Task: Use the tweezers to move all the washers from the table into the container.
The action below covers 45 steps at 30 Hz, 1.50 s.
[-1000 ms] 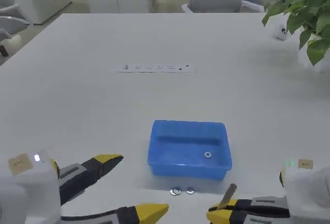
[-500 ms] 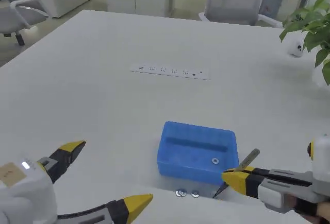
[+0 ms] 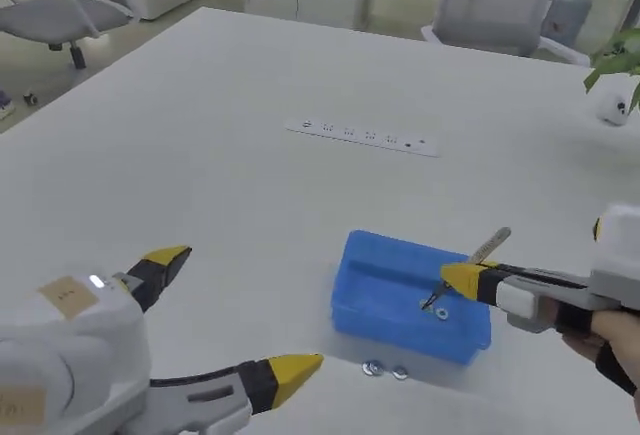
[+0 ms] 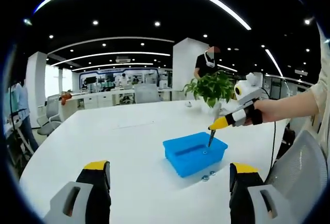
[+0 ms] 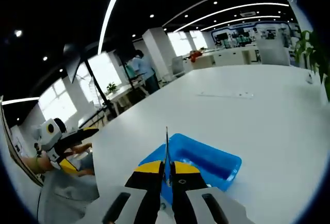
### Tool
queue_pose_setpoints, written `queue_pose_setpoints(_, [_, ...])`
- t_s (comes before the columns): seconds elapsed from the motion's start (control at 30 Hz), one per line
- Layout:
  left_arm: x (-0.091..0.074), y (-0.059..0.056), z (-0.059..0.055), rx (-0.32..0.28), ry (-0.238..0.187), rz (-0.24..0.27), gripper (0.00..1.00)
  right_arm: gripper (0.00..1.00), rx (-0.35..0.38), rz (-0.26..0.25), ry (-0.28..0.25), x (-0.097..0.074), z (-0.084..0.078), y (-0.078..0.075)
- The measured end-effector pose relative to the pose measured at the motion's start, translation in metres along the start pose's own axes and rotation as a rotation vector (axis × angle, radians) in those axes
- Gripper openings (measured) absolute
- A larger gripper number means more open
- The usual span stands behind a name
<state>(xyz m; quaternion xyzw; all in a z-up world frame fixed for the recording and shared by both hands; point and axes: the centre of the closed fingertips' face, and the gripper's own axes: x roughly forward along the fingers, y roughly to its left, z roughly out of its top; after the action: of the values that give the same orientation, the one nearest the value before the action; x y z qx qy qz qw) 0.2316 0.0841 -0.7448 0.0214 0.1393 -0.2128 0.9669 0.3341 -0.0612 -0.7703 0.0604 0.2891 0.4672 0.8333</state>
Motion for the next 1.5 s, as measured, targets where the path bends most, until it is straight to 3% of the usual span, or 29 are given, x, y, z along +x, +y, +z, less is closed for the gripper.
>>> queue_pose_setpoints(0.17, [0.000,0.002,-0.002,0.001,0.007,0.006,0.96,0.03,0.017,-0.049,0.049,0.015,-0.011,-0.023])
queue_pose_setpoints(0.3, [0.000,0.003,-0.002,0.008,0.007,0.013,0.96,0.03,-0.016,-0.069,0.078,0.021,-0.016,-0.032])
queue_pose_setpoints(0.37, [0.000,0.003,-0.002,0.005,0.008,0.012,0.96,0.03,-0.088,-0.062,0.106,0.025,-0.019,-0.033])
queue_pose_setpoints(0.5, [0.000,0.003,-0.003,0.004,0.010,0.012,0.96,0.03,-0.131,-0.068,0.142,0.032,-0.026,-0.033])
queue_pose_setpoints(1.0, [0.001,0.003,-0.005,0.007,0.019,0.010,0.95,0.03,-0.188,-0.073,0.123,0.027,-0.022,-0.035])
queue_pose_setpoints(1.27, [0.001,0.003,-0.004,0.000,0.013,0.007,0.95,0.03,-0.222,0.004,0.016,0.003,-0.001,0.009])
queue_pose_setpoints(1.37, [0.001,0.002,-0.005,-0.002,0.017,0.005,0.95,0.03,-0.215,0.050,-0.009,-0.005,-0.002,0.028])
queue_pose_setpoints(1.5, [0.001,0.001,-0.005,-0.002,0.021,0.000,0.95,0.03,-0.226,0.088,0.005,-0.008,-0.012,0.044])
